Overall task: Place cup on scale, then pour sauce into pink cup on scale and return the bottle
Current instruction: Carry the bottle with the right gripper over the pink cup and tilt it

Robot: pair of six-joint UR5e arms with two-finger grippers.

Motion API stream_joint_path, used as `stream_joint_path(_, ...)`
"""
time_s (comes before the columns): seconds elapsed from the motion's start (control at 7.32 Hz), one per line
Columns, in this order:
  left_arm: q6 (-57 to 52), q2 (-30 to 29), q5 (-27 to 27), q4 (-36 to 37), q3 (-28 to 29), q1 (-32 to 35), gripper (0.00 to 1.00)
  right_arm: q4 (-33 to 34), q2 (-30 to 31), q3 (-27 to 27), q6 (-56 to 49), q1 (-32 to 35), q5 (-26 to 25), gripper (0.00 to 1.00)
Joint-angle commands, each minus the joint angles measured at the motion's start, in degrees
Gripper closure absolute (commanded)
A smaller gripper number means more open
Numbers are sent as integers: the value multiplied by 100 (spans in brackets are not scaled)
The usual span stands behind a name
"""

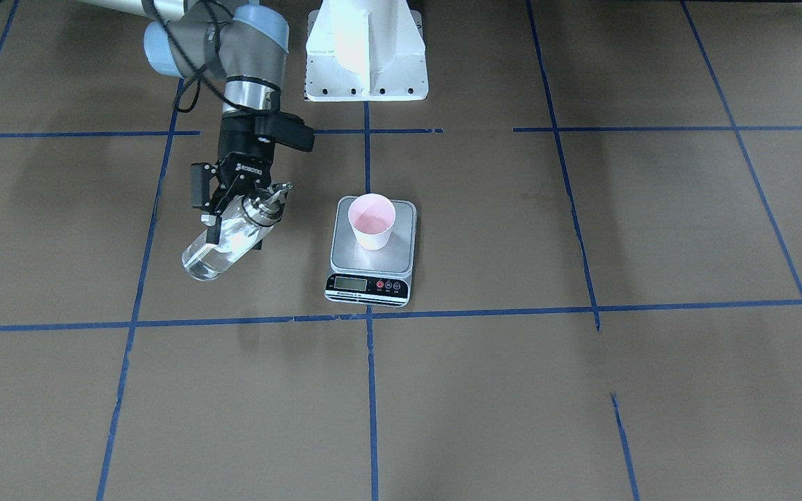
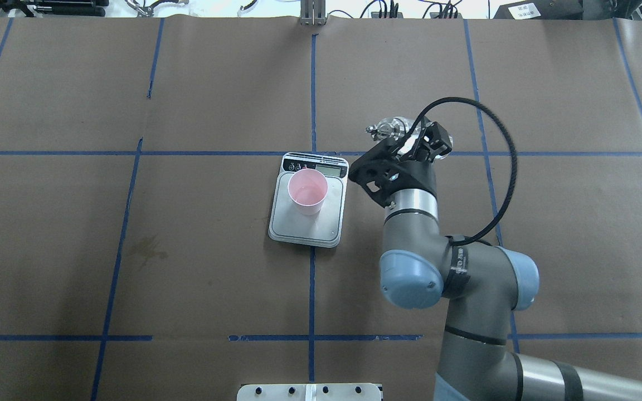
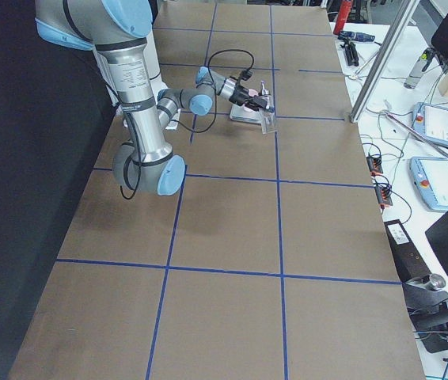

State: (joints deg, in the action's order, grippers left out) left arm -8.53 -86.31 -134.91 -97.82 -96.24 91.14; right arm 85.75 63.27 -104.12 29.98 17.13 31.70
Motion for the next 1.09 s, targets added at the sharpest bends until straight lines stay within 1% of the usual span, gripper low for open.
stream_joint_path(0.0,0,1,0,9,0,0,0,863,-236,258,-27,-446,-873,100)
stream_joint_path(0.14,0,1,0,9,0,0,0,865,-376,713,-36,-508,-1172,100)
stream_joint_path(0.27,0,9,0,18,0,0,0,873,-569,1109,-45,-509,-1201,100)
stream_joint_path(0.41,0,9,0,9,0,0,0,891,-605,1209,-210,-500,-1236,100)
stream_joint_path(0.55,0,18,0,18,0,0,0,1117,-614,1219,-473,-500,-1385,100)
stream_joint_path(0.68,0,18,0,26,0,0,0,1337,-606,1219,-502,-465,-1395,100)
stream_joint_path(0.96,0,18,0,26,0,0,0,1759,-606,1219,-502,-403,-1613,100)
